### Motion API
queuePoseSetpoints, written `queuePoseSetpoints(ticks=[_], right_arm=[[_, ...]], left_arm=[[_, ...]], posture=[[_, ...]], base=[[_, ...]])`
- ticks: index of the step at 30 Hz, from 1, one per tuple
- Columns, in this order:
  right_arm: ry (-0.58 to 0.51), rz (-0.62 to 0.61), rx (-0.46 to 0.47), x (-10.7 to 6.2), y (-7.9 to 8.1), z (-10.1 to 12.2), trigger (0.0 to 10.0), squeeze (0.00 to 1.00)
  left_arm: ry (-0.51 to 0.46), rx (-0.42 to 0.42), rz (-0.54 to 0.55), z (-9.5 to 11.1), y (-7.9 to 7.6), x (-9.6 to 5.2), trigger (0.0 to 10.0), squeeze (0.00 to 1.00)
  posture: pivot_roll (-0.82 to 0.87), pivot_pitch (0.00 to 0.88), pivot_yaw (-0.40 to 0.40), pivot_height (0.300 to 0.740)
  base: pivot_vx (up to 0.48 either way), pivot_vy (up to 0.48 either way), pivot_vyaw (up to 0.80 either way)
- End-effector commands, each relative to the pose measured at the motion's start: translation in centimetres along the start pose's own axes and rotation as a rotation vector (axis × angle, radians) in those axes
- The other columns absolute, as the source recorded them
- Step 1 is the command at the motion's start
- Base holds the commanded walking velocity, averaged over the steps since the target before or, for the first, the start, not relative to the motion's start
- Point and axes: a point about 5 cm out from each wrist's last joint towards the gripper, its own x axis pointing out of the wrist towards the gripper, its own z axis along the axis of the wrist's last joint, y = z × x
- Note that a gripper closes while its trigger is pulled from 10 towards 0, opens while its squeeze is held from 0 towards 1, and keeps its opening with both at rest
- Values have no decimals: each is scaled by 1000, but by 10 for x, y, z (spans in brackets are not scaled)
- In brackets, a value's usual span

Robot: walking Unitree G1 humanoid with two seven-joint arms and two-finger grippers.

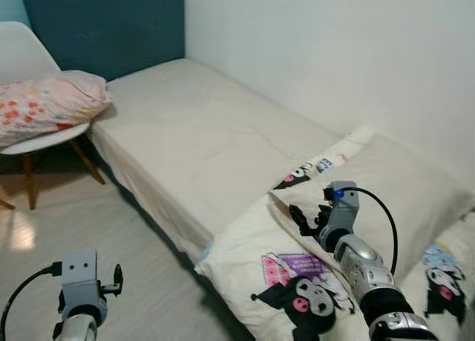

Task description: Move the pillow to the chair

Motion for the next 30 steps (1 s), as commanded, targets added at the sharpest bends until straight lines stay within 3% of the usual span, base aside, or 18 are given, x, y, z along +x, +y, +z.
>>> queuePoseSetpoints(ticks=[1, 14, 22, 30], right_arm=[[17, -44, -18, -4, -10, -2, 10000, 0], [32, -90, -34, -4, -16, -2, 10000, 0], [37, -98, -35, -3, -16, -4, 10000, 0], [58, -113, -30, -3, -18, -5, 10000, 0]], left_arm=[[18, -12, -15, -4, -4, -3, 10000, 0], [18, -18, -18, -2, -5, -3, 10000, 0], [12, -26, -16, -1, -6, -5, 10000, 0], [1, -30, 17, 2, 1, -3, 10000, 0]], posture=[[-32, 0, -121, 740], [-35, 0, -124, 740], [-35, 0, -120, 740], [-38, 0, -119, 740]], base=[[0, 0, 0], [0, 0, 0], [0, -480, 0], [0, 0, 0]])
